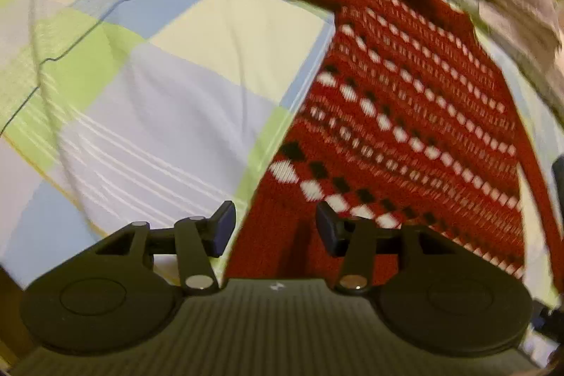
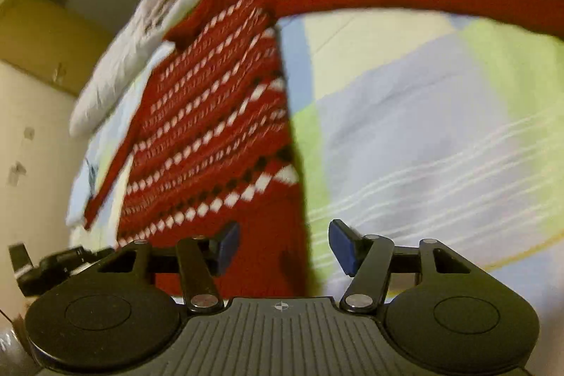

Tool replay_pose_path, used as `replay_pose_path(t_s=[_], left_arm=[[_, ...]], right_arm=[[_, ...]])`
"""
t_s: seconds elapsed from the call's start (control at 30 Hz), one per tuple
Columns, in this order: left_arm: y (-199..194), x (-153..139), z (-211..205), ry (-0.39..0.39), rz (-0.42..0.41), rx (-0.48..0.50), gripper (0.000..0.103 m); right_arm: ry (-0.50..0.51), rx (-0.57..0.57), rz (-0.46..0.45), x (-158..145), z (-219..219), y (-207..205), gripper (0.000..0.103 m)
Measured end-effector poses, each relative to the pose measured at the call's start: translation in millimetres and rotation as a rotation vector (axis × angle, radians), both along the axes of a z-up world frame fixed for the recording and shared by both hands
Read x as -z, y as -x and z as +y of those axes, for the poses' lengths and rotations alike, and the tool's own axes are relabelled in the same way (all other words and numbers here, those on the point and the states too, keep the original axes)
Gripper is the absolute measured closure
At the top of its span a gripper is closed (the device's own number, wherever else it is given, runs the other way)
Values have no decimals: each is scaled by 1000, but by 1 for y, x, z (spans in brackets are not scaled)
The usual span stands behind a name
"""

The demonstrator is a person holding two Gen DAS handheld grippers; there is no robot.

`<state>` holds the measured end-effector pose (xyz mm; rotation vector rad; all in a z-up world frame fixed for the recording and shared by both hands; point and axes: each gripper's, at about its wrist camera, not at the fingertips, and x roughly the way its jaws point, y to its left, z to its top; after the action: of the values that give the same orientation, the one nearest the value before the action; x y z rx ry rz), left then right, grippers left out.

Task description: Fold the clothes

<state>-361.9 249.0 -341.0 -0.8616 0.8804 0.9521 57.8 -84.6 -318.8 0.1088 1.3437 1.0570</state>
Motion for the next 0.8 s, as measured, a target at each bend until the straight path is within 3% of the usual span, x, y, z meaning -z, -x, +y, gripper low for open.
replay_pose_path(t_s=[0.07, 0.1, 0.13, 0.23, 0.33, 0.37, 0.43, 0.5, 0.57, 0.63, 0.73, 0.8], left_arm=[[-3, 12, -1, -10, 20, 33, 61], [-4, 13, -3, -33, 21, 58, 70], [-7, 12, -5, -50, 11, 99, 99], [-1, -4, -10, -97, -36, 137, 98], [18, -18, -16, -117, -60, 132, 97], [22, -18, -18, -112, -46, 134, 96], [21, 2, -22, -91, 69, 161, 94], [13, 7, -29, -135, 139, 224, 89], [7, -9, -29, -194, 167, 267, 83], [6, -28, -23, -232, 126, 255, 84], [-4, -43, -6, -249, 25, 230, 83], [-26, -37, 5, -254, 2, 248, 84]], right_arm=[[40, -26, -42, 8, 2, 15, 43], [44, -31, -57, 7, 3, 21, 50], [54, -46, -63, 5, 7, 25, 98], [107, -98, -106, -3, 17, 35, 100], [98, -76, -185, -32, -1, 44, 101], [130, -64, -177, -28, -5, 44, 101], [193, -45, -162, -20, -13, 46, 100], [261, -82, -183, -14, -11, 54, 100], [313, -114, -244, -20, -7, 61, 100], [347, -92, -349, -39, -4, 64, 100], [247, -34, -436, -65, 8, 65, 100], [210, -27, -471, -64, 32, 67, 99]])
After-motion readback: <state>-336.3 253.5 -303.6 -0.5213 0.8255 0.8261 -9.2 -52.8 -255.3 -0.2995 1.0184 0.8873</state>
